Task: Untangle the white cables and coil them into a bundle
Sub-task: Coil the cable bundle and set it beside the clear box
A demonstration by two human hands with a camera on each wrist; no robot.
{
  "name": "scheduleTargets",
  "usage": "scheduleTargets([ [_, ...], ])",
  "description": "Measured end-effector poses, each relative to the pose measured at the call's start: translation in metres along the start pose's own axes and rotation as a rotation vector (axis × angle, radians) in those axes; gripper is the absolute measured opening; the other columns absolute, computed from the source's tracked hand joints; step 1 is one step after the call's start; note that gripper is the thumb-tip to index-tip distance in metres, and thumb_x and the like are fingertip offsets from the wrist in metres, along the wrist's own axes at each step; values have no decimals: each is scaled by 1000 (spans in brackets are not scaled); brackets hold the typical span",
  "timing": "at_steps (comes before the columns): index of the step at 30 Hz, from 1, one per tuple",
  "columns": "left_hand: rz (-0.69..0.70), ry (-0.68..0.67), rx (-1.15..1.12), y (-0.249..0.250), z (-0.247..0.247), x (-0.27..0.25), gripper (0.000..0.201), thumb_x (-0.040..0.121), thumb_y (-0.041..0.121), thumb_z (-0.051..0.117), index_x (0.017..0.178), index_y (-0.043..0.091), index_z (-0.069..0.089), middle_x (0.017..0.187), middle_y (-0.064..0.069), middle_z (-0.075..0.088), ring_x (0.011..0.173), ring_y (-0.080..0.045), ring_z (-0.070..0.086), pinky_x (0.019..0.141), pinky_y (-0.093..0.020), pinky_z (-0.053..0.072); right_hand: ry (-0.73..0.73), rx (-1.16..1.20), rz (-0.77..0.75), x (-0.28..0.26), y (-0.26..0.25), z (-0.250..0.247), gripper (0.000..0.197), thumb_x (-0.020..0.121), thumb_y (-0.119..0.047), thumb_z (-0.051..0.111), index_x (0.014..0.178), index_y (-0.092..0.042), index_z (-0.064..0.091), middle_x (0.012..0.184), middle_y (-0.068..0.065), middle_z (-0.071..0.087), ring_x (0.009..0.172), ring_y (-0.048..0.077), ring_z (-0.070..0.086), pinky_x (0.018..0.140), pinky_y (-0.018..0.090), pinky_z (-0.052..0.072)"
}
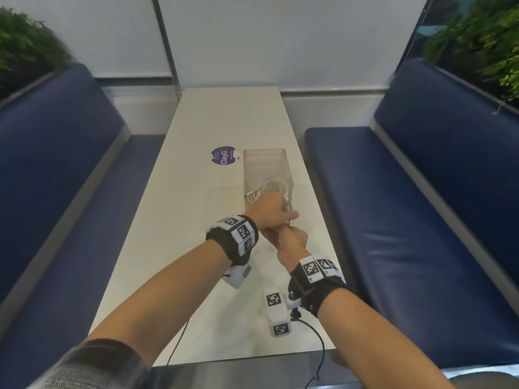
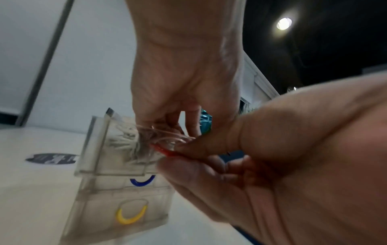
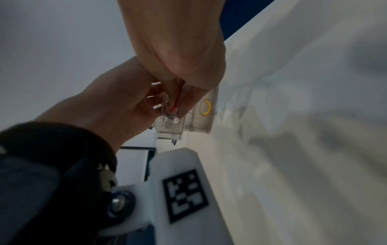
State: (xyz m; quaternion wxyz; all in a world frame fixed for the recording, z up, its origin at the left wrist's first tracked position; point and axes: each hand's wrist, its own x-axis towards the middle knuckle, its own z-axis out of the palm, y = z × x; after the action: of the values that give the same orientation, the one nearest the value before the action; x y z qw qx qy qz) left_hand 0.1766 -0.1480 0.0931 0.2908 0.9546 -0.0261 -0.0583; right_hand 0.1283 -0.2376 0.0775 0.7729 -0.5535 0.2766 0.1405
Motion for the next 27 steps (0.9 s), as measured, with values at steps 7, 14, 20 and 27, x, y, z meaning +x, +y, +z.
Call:
scheduleTargets([
  [7,57,-19,-17,-1,-29,4,23,88,7,63,68,-2,70,58,-2,52,53,-7,40,59,-23,35,-93,120,18,2,-1,-1,14,82,15,65,96,16,66,79,21,69,75,36,67,64,33,63],
  [14,102,-75,89,5,-32,1,10,84,6,67,79,6,76,69,5,59,62,-8,50,62,-21,36,-108,125,32,8,3,-2,14,82,12,68,96,15,66,79,21,69,68,31,67,69,35,62],
  [20,20,114,184,-13,-69,5,23,90,19,62,71,8,65,74,-9,67,69,-25,61,65,-33,47,-106,162,27,10,3,0,17,81,13,68,98,15,65,80,21,68,73,31,68,64,33,63],
  [27,118,-29,744,-25,-49,-18,22,95,12,45,95,8,67,97,-10,65,101,-30,55,78,-37,33,-115,187,13,12,5,0,17,80,14,69,97,14,65,76,20,69,68,29,68,65,34,63],
])
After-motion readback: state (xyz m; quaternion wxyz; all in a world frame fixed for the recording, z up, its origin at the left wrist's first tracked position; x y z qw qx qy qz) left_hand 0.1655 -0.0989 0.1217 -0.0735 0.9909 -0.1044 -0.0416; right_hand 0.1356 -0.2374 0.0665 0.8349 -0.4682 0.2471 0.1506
